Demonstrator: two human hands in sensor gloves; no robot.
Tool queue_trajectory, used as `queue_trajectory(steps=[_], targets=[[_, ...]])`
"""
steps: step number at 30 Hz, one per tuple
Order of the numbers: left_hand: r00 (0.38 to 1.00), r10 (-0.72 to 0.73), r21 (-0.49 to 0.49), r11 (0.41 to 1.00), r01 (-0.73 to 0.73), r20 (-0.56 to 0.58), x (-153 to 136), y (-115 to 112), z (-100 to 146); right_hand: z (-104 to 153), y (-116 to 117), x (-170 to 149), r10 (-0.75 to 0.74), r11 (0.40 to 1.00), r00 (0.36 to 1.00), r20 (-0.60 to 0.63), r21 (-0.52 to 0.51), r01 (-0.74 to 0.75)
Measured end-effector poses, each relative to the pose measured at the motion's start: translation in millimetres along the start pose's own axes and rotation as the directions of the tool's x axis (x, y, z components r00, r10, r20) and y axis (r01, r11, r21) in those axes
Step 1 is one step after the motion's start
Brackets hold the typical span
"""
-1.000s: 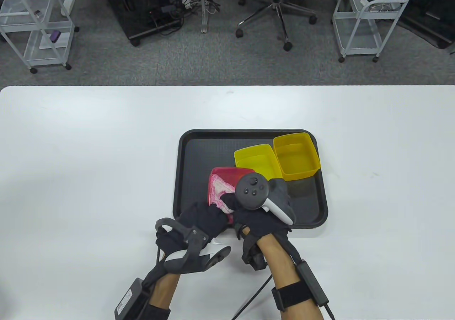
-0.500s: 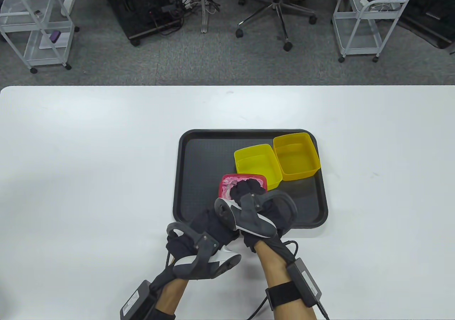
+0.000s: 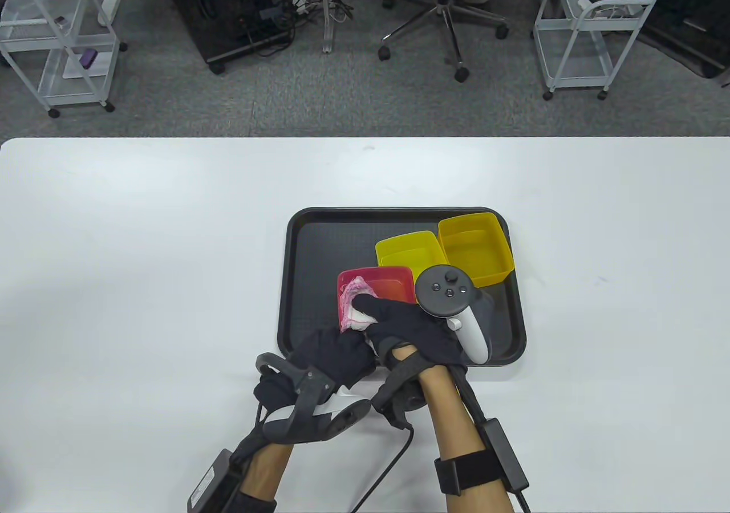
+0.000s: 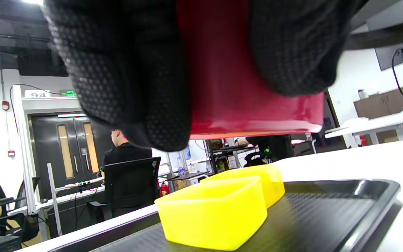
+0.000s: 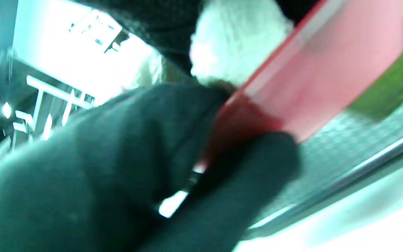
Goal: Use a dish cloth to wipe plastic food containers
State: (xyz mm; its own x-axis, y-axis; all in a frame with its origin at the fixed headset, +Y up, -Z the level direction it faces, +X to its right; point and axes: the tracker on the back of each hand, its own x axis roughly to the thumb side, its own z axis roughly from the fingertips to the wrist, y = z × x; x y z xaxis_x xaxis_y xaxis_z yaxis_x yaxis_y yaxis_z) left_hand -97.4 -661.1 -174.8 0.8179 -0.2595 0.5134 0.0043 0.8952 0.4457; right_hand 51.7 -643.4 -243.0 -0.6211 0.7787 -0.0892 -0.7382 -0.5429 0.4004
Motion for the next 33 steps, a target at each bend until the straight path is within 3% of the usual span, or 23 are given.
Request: queue_trajectory(steps=[2, 4, 7, 10, 11, 13, 19, 23, 26, 30, 31, 33], targets=[[0.999, -0.029, -0.018, 0.999, 0.030, 0.014, -1, -3, 1, 2, 3, 4, 0.198, 0.980, 0.980, 0.016, 0.004, -0.198], [1.000, -0.013, -0.037, 0.999, 0.014, 0.024, 1, -5, 0, 5, 12, 12, 0.461, 0.888, 0.883, 0.088, -0.039, -0.459], [1.000, -0.010, -0.037, 0.999, 0.011, 0.030, 4, -5, -2, 8, 19, 18, 0.656, 0.755, 0.741, 0.144, -0.119, -0.645], [0.999, 0.027, -0.023, 0.999, -0.027, 0.026, 3, -1, -2, 10, 29, 22, 0.857, 0.515, 0.480, 0.186, -0.277, -0.811], [0.999, 0.041, -0.028, 0.999, -0.040, 0.027, 2, 0, -3, 11, 33, 23, 0.919, 0.393, 0.347, 0.187, -0.341, -0.854], [0.999, 0.016, -0.024, 1.000, -0.016, 0.032, 2, -2, -2, 9, 36, 24, 0.944, 0.321, 0.269, 0.190, -0.347, -0.881], [0.994, 0.099, -0.098, 0.991, -0.095, 0.035, 0, -4, -4, -2, 35, 22, 0.962, 0.266, 0.234, 0.140, -0.299, -0.916], [0.994, 0.109, -0.117, 0.988, -0.105, 0.030, 1, -6, -7, 0, 40, 21, 0.979, 0.203, 0.181, 0.095, -0.362, -0.910], [0.995, 0.097, -0.109, 0.990, -0.093, 0.030, 0, -5, -7, 7, 38, 23, 0.982, 0.185, 0.180, 0.052, -0.420, -0.888], [0.996, 0.085, -0.113, 0.990, -0.081, 0.025, -2, -7, -5, 21, 30, 26, 0.966, 0.206, 0.257, -0.016, -0.547, -0.812], [0.997, 0.070, -0.121, 0.990, -0.067, 0.025, -3, -8, -4, 27, 25, 26, 0.954, 0.213, 0.296, -0.045, -0.592, -0.777], [0.999, 0.045, -0.127, 0.991, -0.043, 0.014, -7, -11, -2, 36, 14, 21, 0.909, 0.282, 0.414, -0.055, -0.649, -0.706]])
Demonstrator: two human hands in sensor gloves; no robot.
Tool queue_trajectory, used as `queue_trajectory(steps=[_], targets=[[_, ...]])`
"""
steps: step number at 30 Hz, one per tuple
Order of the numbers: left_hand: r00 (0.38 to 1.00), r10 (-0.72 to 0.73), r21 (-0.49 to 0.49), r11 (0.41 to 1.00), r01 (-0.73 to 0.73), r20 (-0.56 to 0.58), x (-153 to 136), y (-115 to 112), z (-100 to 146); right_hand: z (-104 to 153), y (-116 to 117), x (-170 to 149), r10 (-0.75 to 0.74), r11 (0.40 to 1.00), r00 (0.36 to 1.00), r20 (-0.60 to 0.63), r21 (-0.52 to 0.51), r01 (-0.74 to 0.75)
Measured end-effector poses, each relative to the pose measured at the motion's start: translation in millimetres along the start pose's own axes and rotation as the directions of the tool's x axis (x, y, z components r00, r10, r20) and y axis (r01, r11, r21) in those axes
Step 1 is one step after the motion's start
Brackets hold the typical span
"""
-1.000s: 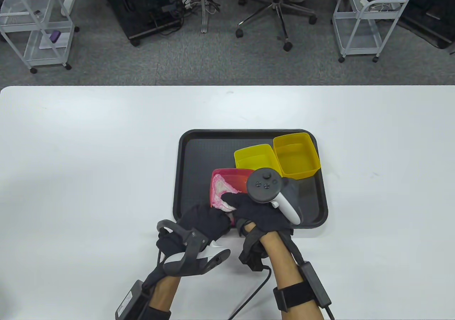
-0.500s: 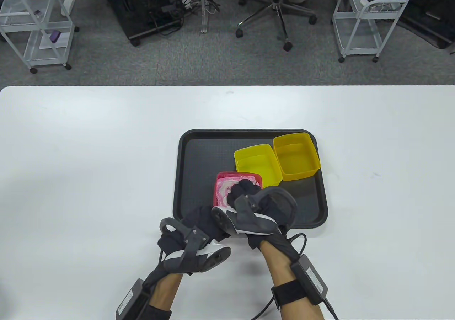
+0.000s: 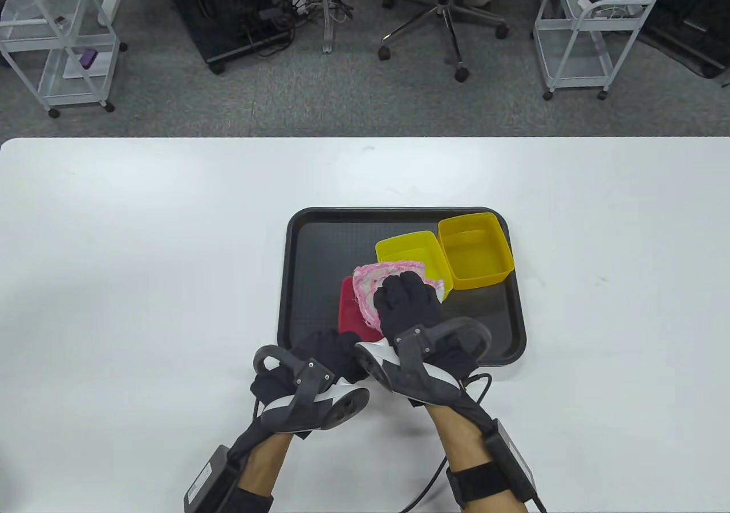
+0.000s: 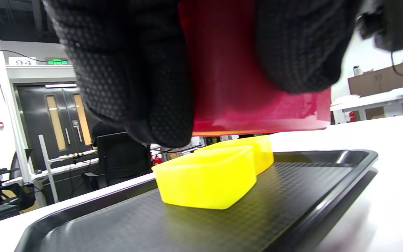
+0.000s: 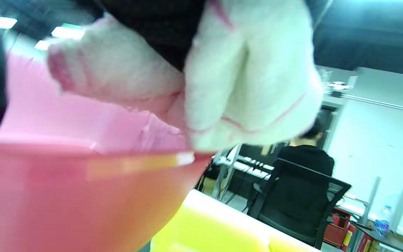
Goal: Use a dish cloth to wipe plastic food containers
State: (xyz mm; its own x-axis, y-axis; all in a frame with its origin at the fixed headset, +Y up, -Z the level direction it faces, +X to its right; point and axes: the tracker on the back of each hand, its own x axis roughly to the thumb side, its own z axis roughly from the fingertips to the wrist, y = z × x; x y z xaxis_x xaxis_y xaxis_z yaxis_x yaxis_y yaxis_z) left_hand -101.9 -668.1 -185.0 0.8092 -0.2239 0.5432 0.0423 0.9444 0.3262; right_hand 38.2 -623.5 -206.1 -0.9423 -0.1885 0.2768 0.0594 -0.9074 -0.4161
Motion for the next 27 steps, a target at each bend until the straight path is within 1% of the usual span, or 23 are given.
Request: queue_trajectory(steps=[1, 3, 5, 9, 10, 11, 13, 17, 19, 20, 22, 23, 25, 27], targets=[[1.000, -0.002, -0.001, 1.000, 0.001, -0.024, -5, -1, 1, 5, -1, -9, -0.071, 0.997, 0.996, -0.061, -0.041, 0.069], [0.997, 0.010, -0.004, 1.000, -0.011, -0.072, -14, -3, 2, 14, 2, -22, -0.193, 0.979, 0.973, -0.125, -0.097, 0.181], [0.992, 0.023, -0.005, 1.000, -0.024, -0.124, -22, -6, 2, 23, 7, -30, -0.289, 0.951, 0.946, -0.147, -0.160, 0.265], [0.977, 0.067, -0.006, 0.998, -0.069, -0.202, -32, -10, 4, 37, 20, -32, -0.419, 0.889, 0.899, -0.132, -0.262, 0.376], [0.969, 0.093, 0.000, 0.995, -0.096, -0.230, -34, -10, 4, 38, 24, -30, -0.464, 0.864, 0.879, -0.112, -0.278, 0.421], [0.959, 0.120, 0.008, 0.993, -0.122, -0.257, -36, -10, 4, 39, 26, -27, -0.492, 0.850, 0.864, -0.105, -0.272, 0.451], [0.942, 0.156, 0.015, 0.987, -0.158, -0.297, -38, -10, 4, 43, 26, -21, -0.519, 0.825, 0.852, -0.070, -0.300, 0.478], [0.904, 0.245, 0.054, 0.969, -0.241, -0.350, -40, -8, 3, 48, 24, -4, -0.537, 0.799, 0.843, 0.026, -0.306, 0.518], [0.878, 0.298, 0.087, 0.954, -0.286, -0.375, -41, -7, 4, 50, 26, 2, -0.600, 0.748, 0.795, 0.091, -0.289, 0.597], [0.862, 0.323, 0.100, 0.946, -0.309, -0.391, -41, -7, 4, 50, 27, 5, -0.652, 0.705, 0.751, 0.105, -0.279, 0.652], [0.836, 0.365, 0.126, 0.930, -0.344, -0.411, -43, -6, 5, 52, 29, 9, -0.702, 0.666, 0.703, 0.115, -0.244, 0.705], [0.819, 0.387, 0.147, 0.922, -0.359, -0.424, -44, -6, 6, 52, 30, 13, -0.709, 0.658, 0.691, 0.140, -0.221, 0.720], [0.785, 0.456, 0.194, 0.890, -0.414, -0.419, -44, -3, 6, 54, 31, 21, -0.684, 0.686, 0.708, 0.178, -0.174, 0.706], [0.766, 0.494, 0.200, 0.869, -0.452, -0.411, -44, -2, 6, 55, 30, 23, -0.663, 0.698, 0.725, 0.186, -0.194, 0.689]])
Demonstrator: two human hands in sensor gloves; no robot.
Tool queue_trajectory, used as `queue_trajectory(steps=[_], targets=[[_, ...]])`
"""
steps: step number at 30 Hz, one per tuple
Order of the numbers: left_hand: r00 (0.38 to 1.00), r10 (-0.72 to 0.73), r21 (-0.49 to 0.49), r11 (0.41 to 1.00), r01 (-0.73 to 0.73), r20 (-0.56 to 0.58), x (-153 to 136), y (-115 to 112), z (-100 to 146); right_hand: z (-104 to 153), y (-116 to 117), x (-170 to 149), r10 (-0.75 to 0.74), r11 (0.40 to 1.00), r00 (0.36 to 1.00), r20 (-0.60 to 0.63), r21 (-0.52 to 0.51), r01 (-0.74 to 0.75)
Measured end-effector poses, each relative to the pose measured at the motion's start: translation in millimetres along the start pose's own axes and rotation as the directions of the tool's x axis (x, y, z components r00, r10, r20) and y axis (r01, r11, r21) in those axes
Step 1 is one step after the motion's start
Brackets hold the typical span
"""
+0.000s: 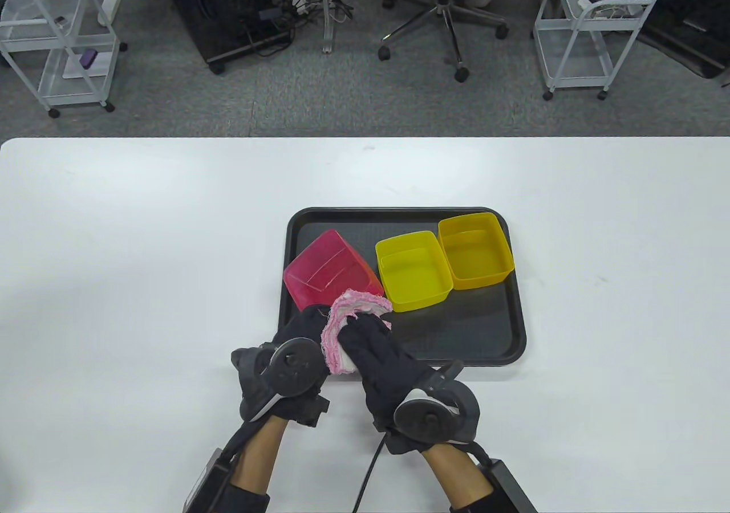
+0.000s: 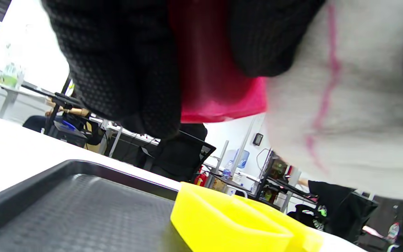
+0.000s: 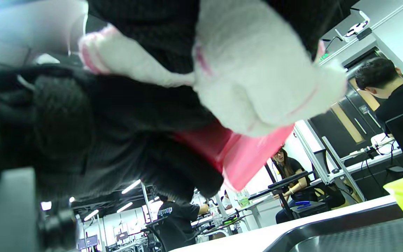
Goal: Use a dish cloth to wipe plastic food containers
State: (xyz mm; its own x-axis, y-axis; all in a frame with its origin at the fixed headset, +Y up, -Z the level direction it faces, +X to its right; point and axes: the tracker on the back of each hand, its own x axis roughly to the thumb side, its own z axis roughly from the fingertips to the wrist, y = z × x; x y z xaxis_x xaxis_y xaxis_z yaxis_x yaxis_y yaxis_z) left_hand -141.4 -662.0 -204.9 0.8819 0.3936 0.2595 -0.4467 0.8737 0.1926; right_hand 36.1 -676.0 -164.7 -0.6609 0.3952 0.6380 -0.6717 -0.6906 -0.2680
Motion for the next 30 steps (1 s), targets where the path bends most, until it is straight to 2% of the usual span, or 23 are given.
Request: queue_trajectory(steps=[3, 9, 13, 20, 25, 30], targets=[[0.997, 0.076, -0.024, 0.997, -0.076, -0.004, -2, 0, 1, 1, -1, -1, -0.055, 0.998, 0.998, -0.026, -0.010, 0.054], [0.998, 0.058, -0.029, 0.998, -0.057, 0.021, 2, 0, 2, 5, 0, -9, -0.090, 0.996, 0.993, -0.071, -0.017, 0.089], [0.994, 0.107, -0.029, 0.994, -0.106, 0.036, 6, 2, 3, 5, -4, -16, -0.117, 0.991, 0.986, -0.119, -0.073, 0.108], [0.992, 0.100, -0.022, 0.995, -0.099, 0.076, 12, 1, 5, 6, -12, -29, -0.187, 0.976, 0.961, -0.206, -0.152, 0.157], [0.990, 0.020, 0.017, 1.000, -0.022, 0.142, 15, 5, 8, 6, -20, -45, -0.288, 0.947, 0.915, -0.283, -0.224, 0.229], [0.970, -0.044, 0.042, 0.999, 0.035, 0.239, 19, 6, 10, 8, -28, -74, -0.499, 0.866, 0.807, -0.315, -0.226, 0.447]])
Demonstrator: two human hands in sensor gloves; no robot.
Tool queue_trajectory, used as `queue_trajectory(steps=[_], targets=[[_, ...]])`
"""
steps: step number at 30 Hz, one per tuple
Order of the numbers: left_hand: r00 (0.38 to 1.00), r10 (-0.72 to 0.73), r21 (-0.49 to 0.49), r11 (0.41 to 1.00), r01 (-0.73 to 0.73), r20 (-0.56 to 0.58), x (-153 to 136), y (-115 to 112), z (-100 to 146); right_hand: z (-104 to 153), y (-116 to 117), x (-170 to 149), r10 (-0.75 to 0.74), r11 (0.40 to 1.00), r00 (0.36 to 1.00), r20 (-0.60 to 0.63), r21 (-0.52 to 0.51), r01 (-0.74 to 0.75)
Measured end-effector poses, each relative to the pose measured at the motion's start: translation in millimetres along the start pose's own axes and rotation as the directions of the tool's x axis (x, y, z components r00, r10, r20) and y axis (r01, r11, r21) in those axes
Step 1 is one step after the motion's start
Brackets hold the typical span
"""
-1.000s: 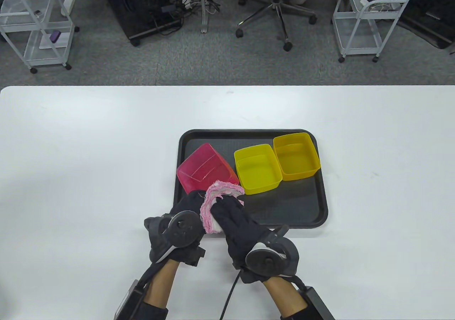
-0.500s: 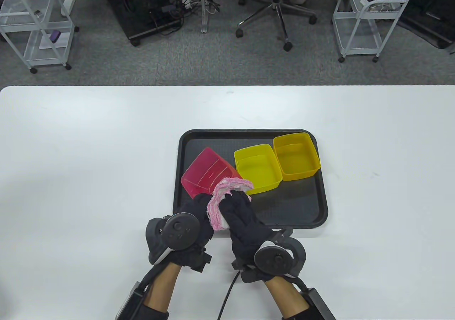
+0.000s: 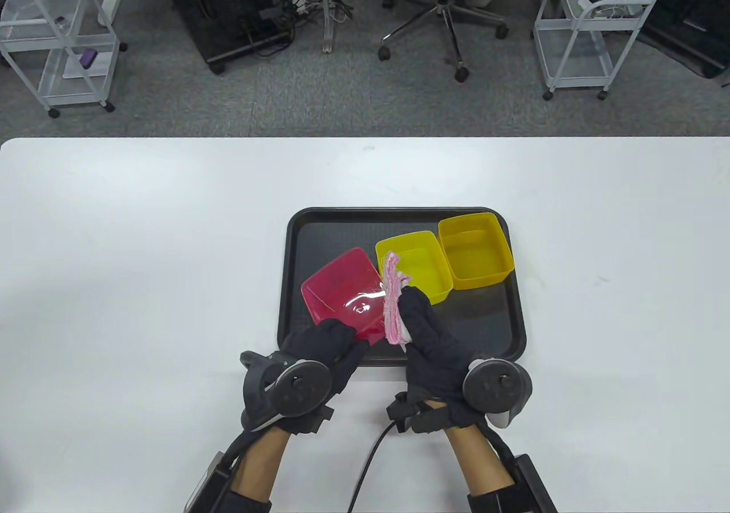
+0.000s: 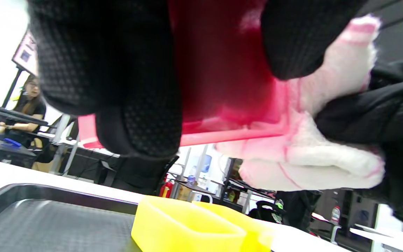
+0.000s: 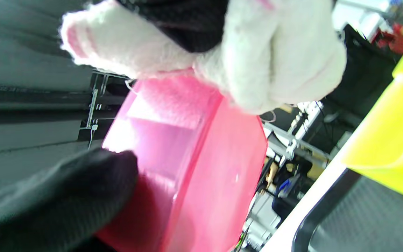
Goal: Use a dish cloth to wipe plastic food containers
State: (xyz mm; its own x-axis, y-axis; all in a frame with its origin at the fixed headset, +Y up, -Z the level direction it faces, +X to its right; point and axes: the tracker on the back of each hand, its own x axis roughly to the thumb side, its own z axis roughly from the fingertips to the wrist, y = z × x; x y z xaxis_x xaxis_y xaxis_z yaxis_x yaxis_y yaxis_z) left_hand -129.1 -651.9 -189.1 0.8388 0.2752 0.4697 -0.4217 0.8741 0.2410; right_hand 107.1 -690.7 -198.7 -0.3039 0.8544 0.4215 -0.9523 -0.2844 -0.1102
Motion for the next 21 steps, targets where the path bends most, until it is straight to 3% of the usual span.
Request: queue_trajectory(steps=[8, 12, 17, 21], targets=[[0.988, 0.080, -0.036, 0.996, -0.076, 0.134, 12, 4, 0, -4, -14, -19, -0.084, 0.996, 0.991, -0.104, 0.007, 0.085], [0.966, 0.220, -0.085, 0.974, -0.210, 0.139, 12, 9, -2, -4, -19, -26, -0.112, 0.994, 0.980, -0.162, -0.016, 0.110], [0.909, 0.399, -0.128, 0.915, -0.384, 0.125, 4, 13, -4, -5, -28, -42, -0.286, 0.955, 0.928, -0.240, 0.015, 0.298], [0.860, 0.501, -0.153, 0.862, -0.484, 0.101, -1, 13, -5, -6, -30, -53, -0.443, 0.881, 0.843, -0.305, 0.030, 0.473]])
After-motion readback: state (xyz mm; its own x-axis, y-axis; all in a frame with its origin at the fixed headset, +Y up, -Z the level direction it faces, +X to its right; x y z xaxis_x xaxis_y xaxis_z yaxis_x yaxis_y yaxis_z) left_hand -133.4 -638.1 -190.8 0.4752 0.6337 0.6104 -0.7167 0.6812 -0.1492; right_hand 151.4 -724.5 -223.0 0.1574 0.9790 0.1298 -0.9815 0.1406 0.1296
